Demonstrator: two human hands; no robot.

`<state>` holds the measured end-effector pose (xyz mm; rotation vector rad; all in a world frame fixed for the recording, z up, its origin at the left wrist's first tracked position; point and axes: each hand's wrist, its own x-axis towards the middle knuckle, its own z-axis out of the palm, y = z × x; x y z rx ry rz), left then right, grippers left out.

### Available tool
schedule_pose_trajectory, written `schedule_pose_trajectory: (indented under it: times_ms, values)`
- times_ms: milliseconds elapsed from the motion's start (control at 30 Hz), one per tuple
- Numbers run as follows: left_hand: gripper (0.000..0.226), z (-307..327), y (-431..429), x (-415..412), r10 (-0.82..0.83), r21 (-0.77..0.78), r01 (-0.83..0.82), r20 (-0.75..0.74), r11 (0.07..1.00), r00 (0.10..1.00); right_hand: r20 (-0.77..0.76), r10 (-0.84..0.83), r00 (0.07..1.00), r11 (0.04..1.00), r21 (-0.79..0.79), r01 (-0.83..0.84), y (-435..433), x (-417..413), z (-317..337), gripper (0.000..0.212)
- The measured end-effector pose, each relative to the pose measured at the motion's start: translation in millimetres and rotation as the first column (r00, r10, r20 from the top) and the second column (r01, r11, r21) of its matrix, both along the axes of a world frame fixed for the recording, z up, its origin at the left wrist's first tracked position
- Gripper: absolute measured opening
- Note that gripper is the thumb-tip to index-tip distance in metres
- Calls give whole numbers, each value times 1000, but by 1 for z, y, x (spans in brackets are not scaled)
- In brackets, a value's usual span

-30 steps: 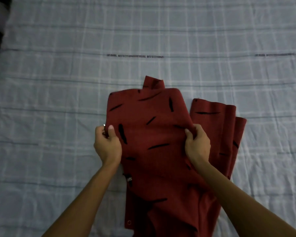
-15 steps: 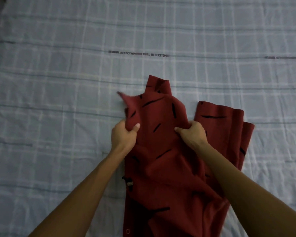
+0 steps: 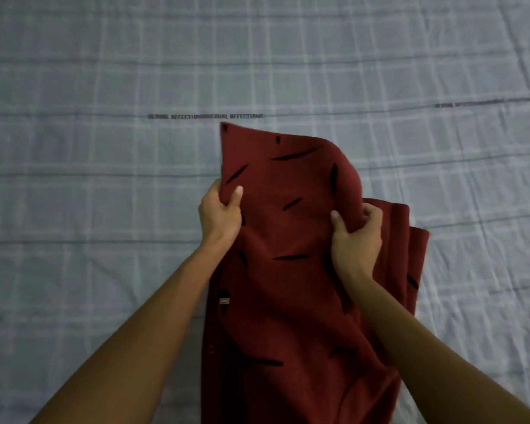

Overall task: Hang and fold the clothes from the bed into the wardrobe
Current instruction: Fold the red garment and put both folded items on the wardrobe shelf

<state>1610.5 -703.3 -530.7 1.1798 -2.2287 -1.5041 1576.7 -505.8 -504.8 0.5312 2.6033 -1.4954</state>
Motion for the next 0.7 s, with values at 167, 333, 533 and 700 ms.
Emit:
schedule_pose_trajectory:
  times_ms: [167, 333, 533, 700]
  values:
    - [44, -17, -3, -15, 124, -251, -65, 230, 966, 965, -115, 438, 892, 816, 467, -340, -13, 10, -25, 75]
    - [48, 4, 27, 8, -311, -593, 286, 62, 753, 948, 171, 808, 563, 454, 427, -782, -24, 29, -39, 53]
    - [57, -23, 49, 45, -543, -341, 789, 584, 511, 604, -60, 588, 806, 801, 180, -571, -3, 29, -20, 38]
    - [55, 7, 77, 39, -462, -422, 776, 632, 469, 623, 86, 14, 996, 931, 362, -44, 87, 64, -13, 54]
